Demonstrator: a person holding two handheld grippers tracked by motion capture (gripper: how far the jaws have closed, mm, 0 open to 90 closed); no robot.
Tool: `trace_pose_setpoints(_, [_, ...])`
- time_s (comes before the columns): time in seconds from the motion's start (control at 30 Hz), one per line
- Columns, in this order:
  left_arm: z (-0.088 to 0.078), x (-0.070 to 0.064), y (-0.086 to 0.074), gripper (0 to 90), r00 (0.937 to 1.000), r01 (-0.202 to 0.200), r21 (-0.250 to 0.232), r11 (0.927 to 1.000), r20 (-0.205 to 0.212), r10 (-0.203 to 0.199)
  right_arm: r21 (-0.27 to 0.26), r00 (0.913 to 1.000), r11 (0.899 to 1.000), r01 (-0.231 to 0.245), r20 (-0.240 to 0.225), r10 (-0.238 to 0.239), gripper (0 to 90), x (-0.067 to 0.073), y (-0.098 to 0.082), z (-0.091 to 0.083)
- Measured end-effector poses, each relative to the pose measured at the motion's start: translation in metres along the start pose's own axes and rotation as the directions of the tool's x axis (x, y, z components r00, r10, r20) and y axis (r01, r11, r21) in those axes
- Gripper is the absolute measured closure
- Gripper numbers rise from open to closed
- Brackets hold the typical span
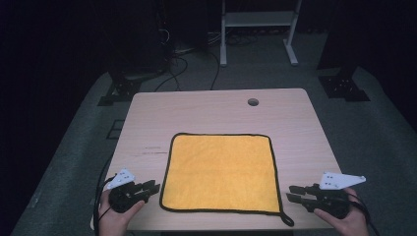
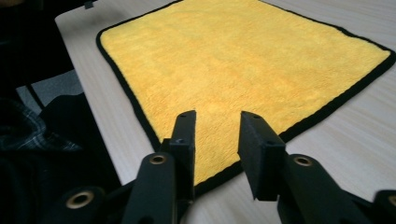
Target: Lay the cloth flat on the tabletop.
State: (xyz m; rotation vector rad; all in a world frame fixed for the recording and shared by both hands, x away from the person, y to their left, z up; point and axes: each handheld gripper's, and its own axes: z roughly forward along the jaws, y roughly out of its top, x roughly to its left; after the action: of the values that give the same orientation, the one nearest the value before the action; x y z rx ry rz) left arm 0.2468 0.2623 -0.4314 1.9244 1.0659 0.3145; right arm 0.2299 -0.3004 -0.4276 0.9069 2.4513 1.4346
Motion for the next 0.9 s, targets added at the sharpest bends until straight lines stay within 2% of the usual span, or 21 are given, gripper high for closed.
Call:
trace_pose_setpoints(0.13, [0.005,0.005,0.006,62.6,0.9995,-0.018,-0.005,0.9998,-0.025,0.018,-0.008,0.9998,1.0,0.002,0.02,-0.002,58.8,-0.006,0.004,0.006])
trace_pose_setpoints(0.23, [0.011,0.008,0.011,56.4,0.9988,-0.022,-0.007,0.9997,-0.045,0.022,-0.01,0.999,1.0,0.003,0.044,-0.002,49.8,-0.012,0.008,0.014])
trace_pose_setpoints(0.27, [0.016,0.01,0.013,52.1,0.9978,-0.028,-0.003,0.9996,-0.06,0.028,-0.007,0.9978,1.0,-0.004,0.066,0.004,43.6,-0.016,0.01,0.02])
trace_pose_setpoints(0.43, [0.025,0.017,0.018,46.2,0.9961,-0.03,0.009,0.9995,-0.083,0.031,0.005,0.9942,1.0,0.0,0.107,0.0,38.7,-0.026,0.012,0.032])
trace_pose_setpoints(0.47, [0.029,0.019,0.02,46.1,0.9952,-0.041,0.021,0.9989,-0.088,0.043,0.008,0.9935,1.0,-0.004,0.114,0.003,37.8,-0.028,0.012,0.034])
trace_pose_setpoints(0.53, [0.037,0.024,0.023,44.0,0.9911,-0.048,0.035,0.9982,-0.123,0.052,0.027,0.9897,1.0,-0.003,0.143,-0.001,34.0,-0.038,0.015,0.044])
trace_pose_setpoints(0.57, [0.037,0.024,0.023,43.3,0.9911,-0.048,0.035,0.9982,-0.123,0.052,0.027,0.9897,1.0,-0.003,0.143,-0.001,34.0,-0.038,0.015,0.044])
trace_pose_setpoints(0.6, [0.041,0.026,0.024,43.3,0.9897,-0.044,0.038,0.9983,-0.135,0.049,0.031,0.9881,1.0,-0.003,0.154,-0.002,32.9,-0.04,0.015,0.046])
trace_pose_setpoints(0.63, [0.045,0.029,0.025,40.7,0.9887,-0.042,0.041,0.9983,-0.142,0.048,0.057,0.9824,0.998,0.004,0.186,-0.014,30.8,-0.046,0.016,0.054])
trace_pose_setpoints(0.67, [0.047,0.03,0.026,40.7,0.9879,-0.046,0.047,0.9978,-0.146,0.052,0.057,0.9824,0.998,0.004,0.186,-0.014,30.8,-0.046,0.016,0.054])
trace_pose_setpoints(0.77, [0.057,0.037,0.029,36.7,0.9863,-0.033,0.055,0.9979,-0.159,0.042,0.085,0.9746,0.996,0.003,0.223,-0.022,29.3,-0.055,0.017,0.064])
trace_pose_setpoints(0.8, [0.063,0.04,0.031,34.4,0.9854,-0.028,0.063,0.9976,-0.166,0.038,0.109,0.9677,0.994,-0.001,0.251,-0.027,28.9,-0.061,0.017,0.071])
trace_pose_setpoints(0.83, [0.063,0.04,0.031,33.3,0.9854,-0.028,0.063,0.9976,-0.166,0.038,0.109,0.9677,0.994,-0.001,0.251,-0.027,28.9,-0.061,0.017,0.071])
trace_pose_setpoints(0.9, [0.071,0.044,0.033,31.6,0.9857,-0.017,0.07,0.9974,-0.166,0.029,0.138,0.9572,0.99,-0.001,0.287,-0.039,28.0,-0.066,0.017,0.078])
